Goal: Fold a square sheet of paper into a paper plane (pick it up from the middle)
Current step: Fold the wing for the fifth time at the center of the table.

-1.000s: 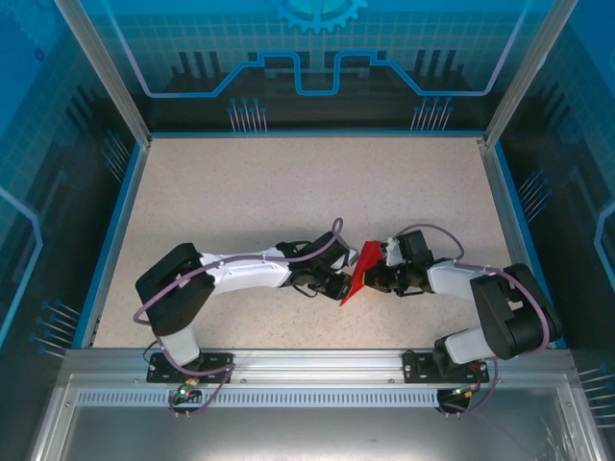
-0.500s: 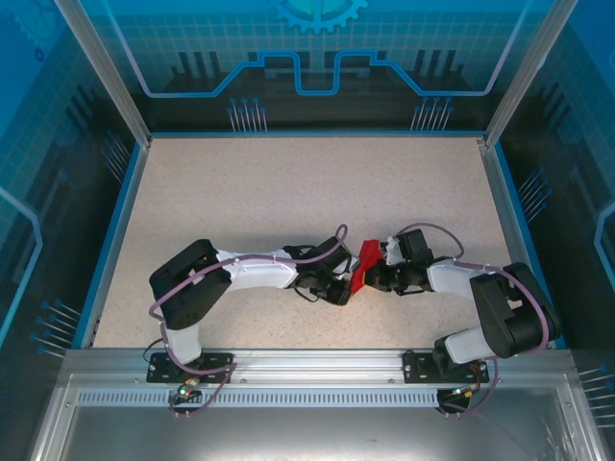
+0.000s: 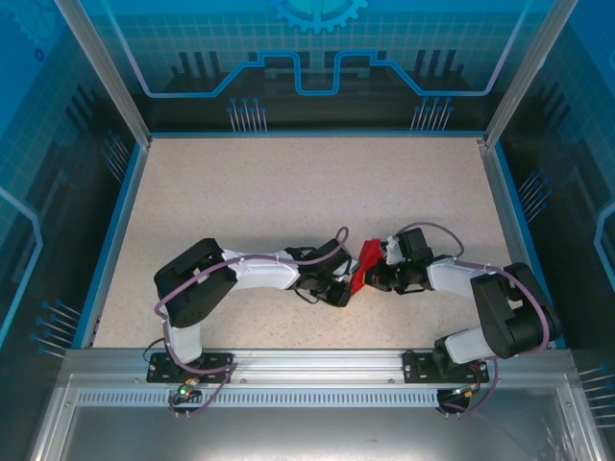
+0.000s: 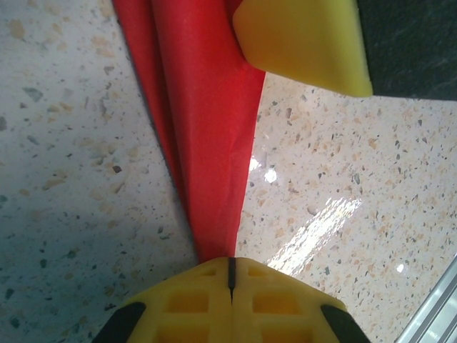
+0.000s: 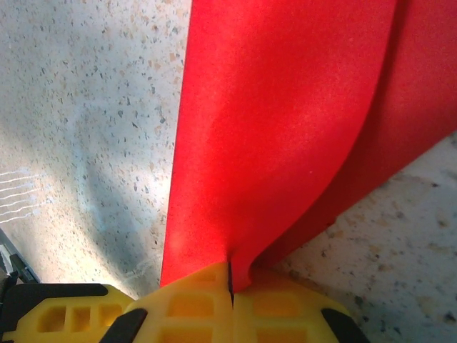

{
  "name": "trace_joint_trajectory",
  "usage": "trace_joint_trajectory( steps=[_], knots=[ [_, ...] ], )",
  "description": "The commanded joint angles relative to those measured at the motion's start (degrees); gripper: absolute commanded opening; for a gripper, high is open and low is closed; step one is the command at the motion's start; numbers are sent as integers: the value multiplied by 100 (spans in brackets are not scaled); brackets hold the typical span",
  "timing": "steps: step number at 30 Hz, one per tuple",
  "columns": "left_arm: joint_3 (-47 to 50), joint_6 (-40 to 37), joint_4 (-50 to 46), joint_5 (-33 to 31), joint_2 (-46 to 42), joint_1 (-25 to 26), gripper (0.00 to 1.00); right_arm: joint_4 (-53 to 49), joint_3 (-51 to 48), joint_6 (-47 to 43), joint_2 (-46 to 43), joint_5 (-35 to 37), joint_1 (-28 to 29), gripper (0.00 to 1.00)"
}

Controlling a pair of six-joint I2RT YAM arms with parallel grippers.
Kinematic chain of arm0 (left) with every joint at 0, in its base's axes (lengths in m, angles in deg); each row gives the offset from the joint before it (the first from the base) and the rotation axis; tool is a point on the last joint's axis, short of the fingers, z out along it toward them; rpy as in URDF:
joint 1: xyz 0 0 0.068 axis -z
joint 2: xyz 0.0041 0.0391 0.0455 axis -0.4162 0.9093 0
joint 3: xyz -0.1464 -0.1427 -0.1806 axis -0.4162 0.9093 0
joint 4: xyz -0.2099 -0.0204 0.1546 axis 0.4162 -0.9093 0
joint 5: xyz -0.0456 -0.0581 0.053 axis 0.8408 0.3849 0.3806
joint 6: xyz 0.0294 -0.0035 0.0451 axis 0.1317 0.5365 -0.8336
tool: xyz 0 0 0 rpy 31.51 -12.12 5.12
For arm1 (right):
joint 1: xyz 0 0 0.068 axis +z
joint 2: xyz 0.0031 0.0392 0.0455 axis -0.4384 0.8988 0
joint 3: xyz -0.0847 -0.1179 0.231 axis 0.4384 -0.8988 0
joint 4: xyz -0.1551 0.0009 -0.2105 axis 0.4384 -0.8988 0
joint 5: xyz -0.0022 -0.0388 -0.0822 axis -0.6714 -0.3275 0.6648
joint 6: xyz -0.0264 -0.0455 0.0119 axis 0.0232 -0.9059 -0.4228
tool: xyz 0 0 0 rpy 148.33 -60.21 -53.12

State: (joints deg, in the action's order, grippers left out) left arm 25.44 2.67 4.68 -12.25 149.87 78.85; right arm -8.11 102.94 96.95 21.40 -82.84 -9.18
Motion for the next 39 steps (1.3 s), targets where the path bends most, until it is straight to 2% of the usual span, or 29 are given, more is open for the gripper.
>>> trace_joint_trajectory(
  steps=[1,11,19,33,39],
  knots=[
    [163,-146,-150,36,176,32,3,-214,150,-84,-94,75,-66,0],
    [280,-309,-223,-216,168,32,2,-420,384,-224,-134,17,-18,0],
    [331,-394,-222,-264,188,32,1,-487,582,-321,153,124,-12,0],
    [151,-405,-257,-150,42,14,3,-771,670,-409,582,435,-29,0],
    [-35,-336,-219,-13,-192,-19,6,-909,705,-453,710,595,-28,0]
  ],
)
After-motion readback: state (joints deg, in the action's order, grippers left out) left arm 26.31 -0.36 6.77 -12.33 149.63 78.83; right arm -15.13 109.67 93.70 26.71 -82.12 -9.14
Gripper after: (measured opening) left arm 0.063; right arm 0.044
